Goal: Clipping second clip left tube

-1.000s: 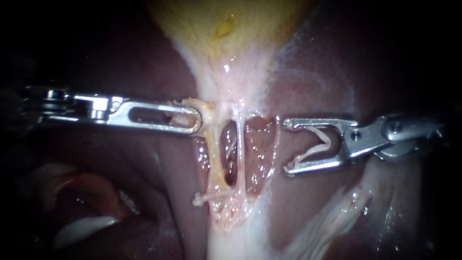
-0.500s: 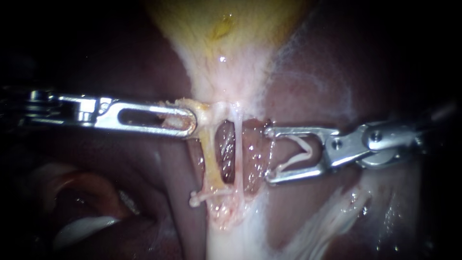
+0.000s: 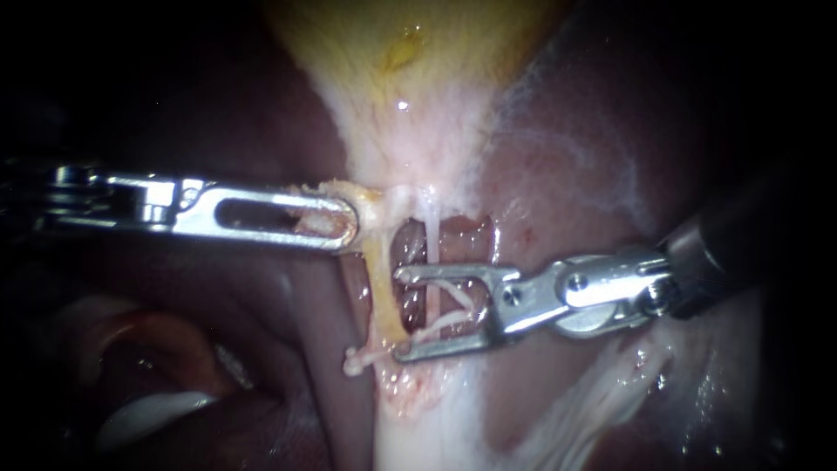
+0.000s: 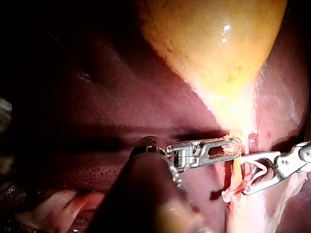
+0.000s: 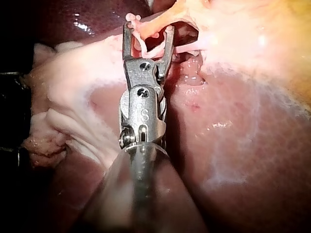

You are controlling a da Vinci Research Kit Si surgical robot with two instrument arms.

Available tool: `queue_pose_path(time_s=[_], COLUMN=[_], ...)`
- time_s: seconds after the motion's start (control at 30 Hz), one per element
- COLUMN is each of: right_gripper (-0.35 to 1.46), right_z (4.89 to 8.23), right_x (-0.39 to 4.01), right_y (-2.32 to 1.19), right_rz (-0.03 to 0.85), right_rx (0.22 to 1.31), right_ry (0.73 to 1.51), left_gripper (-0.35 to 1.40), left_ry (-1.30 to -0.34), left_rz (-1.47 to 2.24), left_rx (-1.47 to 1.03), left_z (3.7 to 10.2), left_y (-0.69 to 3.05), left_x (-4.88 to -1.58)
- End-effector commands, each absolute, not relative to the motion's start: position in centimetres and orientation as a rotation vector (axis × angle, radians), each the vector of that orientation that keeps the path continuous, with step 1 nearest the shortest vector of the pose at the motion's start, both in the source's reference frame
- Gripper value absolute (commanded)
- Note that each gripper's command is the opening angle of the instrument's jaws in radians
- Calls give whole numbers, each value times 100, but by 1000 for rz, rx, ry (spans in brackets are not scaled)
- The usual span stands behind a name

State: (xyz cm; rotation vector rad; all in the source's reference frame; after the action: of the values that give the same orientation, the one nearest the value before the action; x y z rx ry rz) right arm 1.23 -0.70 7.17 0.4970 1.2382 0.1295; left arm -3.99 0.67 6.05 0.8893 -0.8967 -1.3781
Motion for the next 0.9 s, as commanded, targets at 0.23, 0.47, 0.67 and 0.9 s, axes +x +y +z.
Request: queue_pose_path(time_s=[0.23, 0.47, 0.67, 0.9], right_gripper=[48, 45, 42, 8], right_z=[719, 722, 728, 729], right_x=[141, 153, 160, 154], right_y=[-77, -78, -83, -79], right_rz=[142, 150, 169, 268], right_rx=[580, 645, 660, 732], right_ry=[1251, 1279, 1270, 1250], left_gripper=[-35, -35, -35, -35], left_ry=[-897, -897, -897, -897], left_rz=[-1379, -1379, -1378, -1378], left_rx=[888, 888, 888, 888], left_z=[605, 606, 608, 608], left_y=[67, 68, 69, 69], left_x=[-400, -401, -401, -401])
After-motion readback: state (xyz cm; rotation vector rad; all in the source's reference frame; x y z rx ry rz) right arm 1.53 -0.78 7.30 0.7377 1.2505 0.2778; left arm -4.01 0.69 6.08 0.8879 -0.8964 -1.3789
